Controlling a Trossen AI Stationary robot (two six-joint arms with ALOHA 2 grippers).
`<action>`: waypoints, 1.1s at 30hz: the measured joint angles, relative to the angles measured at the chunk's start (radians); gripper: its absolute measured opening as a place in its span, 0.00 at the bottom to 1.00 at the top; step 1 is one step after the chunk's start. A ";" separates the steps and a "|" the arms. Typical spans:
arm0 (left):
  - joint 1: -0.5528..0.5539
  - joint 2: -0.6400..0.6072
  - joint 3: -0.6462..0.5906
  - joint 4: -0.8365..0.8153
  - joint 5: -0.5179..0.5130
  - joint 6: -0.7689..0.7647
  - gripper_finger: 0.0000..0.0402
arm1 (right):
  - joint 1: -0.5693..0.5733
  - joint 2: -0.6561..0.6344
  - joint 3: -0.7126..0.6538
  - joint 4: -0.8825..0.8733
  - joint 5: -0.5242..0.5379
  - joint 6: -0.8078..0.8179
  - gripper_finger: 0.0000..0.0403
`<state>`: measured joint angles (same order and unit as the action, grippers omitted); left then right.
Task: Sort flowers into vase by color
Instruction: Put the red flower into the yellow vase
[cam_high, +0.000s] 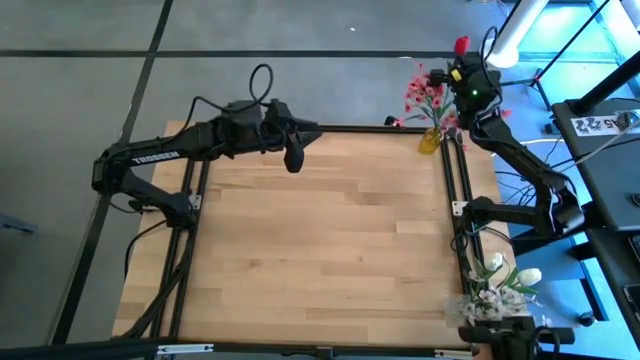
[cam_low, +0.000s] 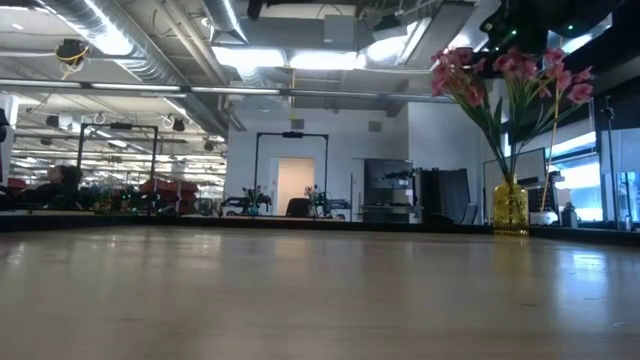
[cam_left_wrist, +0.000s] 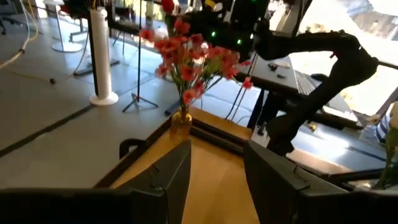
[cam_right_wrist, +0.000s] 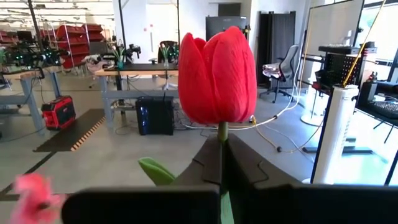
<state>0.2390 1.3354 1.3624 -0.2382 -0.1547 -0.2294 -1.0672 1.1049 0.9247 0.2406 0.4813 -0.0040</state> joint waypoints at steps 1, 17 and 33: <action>0.000 0.000 0.000 -0.012 0.003 -0.004 0.36 | 0.000 -0.005 -0.007 0.001 0.000 0.000 0.01; 0.034 -0.055 0.000 -0.120 0.068 -0.004 0.36 | 0.000 -0.037 -0.027 -0.295 -0.012 0.024 0.08; 0.037 -0.103 0.001 -0.118 0.075 0.001 0.36 | -0.003 -0.040 0.036 -0.443 -0.135 0.103 0.10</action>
<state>0.2760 1.2328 1.3632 -0.3559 -0.0795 -0.2288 -1.0703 1.0649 0.9606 -0.2023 0.3459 0.0994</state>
